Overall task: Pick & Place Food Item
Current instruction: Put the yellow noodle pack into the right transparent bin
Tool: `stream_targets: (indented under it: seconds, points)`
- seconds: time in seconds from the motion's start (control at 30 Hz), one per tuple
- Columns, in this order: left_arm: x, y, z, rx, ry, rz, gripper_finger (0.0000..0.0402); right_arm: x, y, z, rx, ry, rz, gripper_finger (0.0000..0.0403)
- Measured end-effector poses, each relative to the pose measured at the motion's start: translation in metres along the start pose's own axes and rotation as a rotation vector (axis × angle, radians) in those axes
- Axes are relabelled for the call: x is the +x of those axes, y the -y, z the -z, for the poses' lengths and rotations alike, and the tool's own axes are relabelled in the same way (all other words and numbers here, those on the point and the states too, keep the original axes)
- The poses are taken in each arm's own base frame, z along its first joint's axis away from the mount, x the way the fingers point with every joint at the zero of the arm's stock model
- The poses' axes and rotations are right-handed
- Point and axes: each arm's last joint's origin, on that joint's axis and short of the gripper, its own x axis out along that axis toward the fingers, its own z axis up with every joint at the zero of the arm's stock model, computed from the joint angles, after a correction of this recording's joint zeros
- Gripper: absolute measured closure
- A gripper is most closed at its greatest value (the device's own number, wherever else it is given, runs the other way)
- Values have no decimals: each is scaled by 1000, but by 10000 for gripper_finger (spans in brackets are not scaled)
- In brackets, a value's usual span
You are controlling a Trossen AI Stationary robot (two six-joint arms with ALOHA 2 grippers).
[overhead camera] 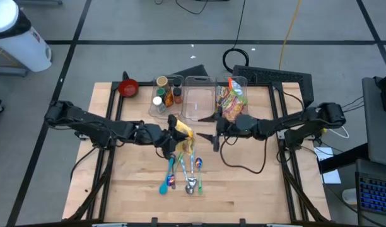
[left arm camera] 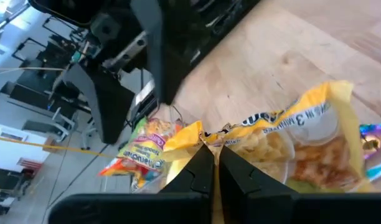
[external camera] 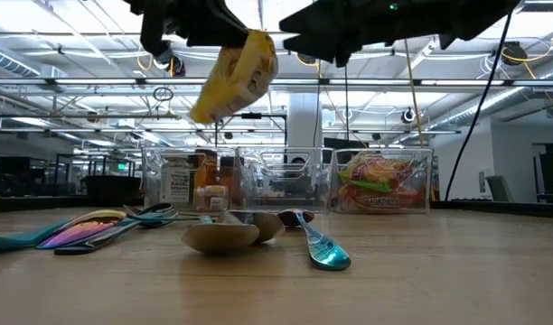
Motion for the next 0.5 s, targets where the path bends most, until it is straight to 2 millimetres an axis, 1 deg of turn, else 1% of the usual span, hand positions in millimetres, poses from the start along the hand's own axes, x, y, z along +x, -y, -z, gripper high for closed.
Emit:
stream_targets:
  seconds: [0.1,0.17,0.23,0.37,0.5]
  points:
    - [0,-1,-1,-6,13,-12,391,6,-3,6,-4,-24,-61,150]
    - [0,-2,-3,-21,28,-23,397,10,-3,8,-4,-31,-72,155]
    - [-1,-2,-4,-34,41,-21,395,14,-2,8,-4,-32,-67,160]
    - [-1,0,-6,-27,69,12,385,16,-2,8,-3,-31,-70,173]
    - [-1,0,-6,-32,73,13,396,16,-2,8,-3,-31,-71,197]
